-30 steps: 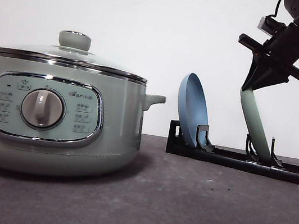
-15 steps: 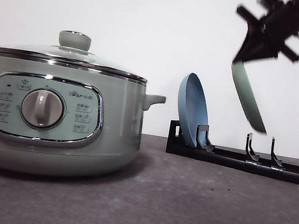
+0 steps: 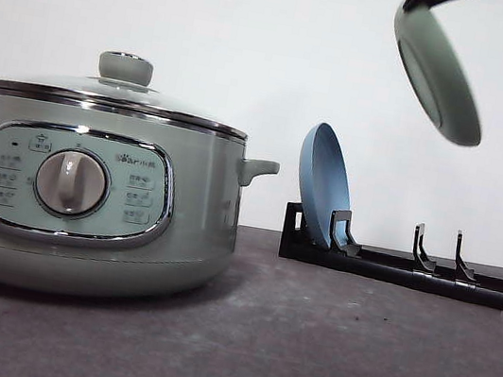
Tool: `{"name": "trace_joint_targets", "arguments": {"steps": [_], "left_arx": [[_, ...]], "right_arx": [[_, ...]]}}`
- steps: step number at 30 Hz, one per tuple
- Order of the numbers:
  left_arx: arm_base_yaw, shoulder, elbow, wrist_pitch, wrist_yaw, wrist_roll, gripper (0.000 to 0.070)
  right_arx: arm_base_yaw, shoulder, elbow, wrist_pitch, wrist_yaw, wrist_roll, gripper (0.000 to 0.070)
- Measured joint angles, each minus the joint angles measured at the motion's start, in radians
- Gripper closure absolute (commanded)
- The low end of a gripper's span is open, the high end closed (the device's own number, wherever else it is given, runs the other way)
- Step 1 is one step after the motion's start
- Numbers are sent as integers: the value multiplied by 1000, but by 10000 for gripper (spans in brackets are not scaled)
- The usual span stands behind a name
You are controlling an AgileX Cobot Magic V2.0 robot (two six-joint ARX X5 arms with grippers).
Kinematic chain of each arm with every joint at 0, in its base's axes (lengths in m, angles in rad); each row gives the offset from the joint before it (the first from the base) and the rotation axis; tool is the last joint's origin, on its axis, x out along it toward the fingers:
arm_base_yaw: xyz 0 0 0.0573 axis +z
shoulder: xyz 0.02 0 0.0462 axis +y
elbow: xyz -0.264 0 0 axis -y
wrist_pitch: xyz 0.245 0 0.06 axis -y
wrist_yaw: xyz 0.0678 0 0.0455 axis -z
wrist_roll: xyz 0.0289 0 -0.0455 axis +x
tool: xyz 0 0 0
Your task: Transfer potato from steamer to green plate
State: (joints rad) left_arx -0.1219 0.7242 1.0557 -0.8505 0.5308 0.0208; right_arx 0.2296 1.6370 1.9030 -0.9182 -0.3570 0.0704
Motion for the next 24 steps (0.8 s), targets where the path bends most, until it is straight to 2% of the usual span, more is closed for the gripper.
{"name": "trace_joint_targets", "arguments": {"steps": [7, 11, 16, 24], "left_arx": [[0, 0, 0, 0, 0, 0, 140], [0, 0, 0, 0, 0, 0, 140], [0, 0, 0, 0, 0, 0, 140], [0, 0, 0, 0, 0, 0, 140]], "right_arx": [[117, -117, 0, -222, 166, -119, 693], [204, -135, -3, -336, 259, -140, 694], [334, -169, -98, -353, 342, -151, 694], [559, -210, -365, -350, 504, -143, 693]]}}
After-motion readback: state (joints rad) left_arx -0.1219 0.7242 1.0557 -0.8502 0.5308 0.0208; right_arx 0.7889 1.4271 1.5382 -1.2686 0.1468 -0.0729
